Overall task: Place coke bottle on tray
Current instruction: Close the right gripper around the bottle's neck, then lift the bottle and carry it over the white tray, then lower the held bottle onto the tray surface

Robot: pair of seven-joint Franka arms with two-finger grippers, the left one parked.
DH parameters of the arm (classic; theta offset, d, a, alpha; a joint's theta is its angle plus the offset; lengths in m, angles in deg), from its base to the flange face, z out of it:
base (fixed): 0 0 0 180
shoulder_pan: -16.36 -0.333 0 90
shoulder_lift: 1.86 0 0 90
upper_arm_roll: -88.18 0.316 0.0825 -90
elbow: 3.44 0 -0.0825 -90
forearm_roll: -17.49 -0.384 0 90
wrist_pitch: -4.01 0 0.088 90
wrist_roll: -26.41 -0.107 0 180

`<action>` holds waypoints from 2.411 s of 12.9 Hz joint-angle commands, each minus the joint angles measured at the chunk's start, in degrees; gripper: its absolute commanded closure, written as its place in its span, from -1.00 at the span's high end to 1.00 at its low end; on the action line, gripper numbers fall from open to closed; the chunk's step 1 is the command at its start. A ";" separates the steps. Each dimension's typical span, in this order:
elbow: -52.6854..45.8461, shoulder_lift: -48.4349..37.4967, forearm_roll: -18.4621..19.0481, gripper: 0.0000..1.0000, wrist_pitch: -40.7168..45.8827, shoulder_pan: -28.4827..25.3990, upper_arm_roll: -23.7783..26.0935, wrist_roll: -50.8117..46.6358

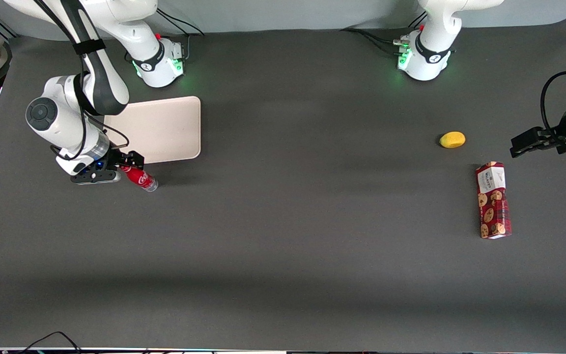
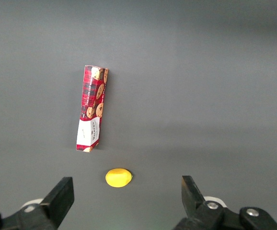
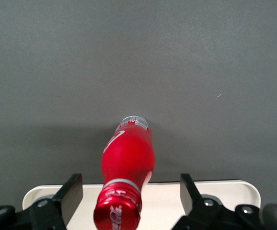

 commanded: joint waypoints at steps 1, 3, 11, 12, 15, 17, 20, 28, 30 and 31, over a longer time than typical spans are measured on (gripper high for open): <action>0.06 -0.82 0.87 0.42 -0.58 0.09 0.03 -0.20; -0.20 -0.91 0.95 -0.04 -0.58 0.09 0.12 -0.20; -4.94 -3.45 0.87 -1.00 7.46 0.18 0.03 0.59; -6.61 -5.03 0.87 -1.00 11.85 0.18 -0.14 1.81; -11.53 -11.09 0.95 -1.00 24.87 0.09 -0.15 3.14; -13.29 -15.13 1.04 -1.00 30.41 0.09 0.03 4.54; -14.88 -21.28 5.33 -1.00 37.98 -0.08 0.73 4.81; -4.19 -32.19 9.74 -1.00 39.95 1.14 -0.84 7.54; 1.00 -32.90 10.01 -1.00 35.12 2.20 -3.82 11.30; 2.68 -32.82 10.35 -1.00 33.62 2.55 -6.01 12.45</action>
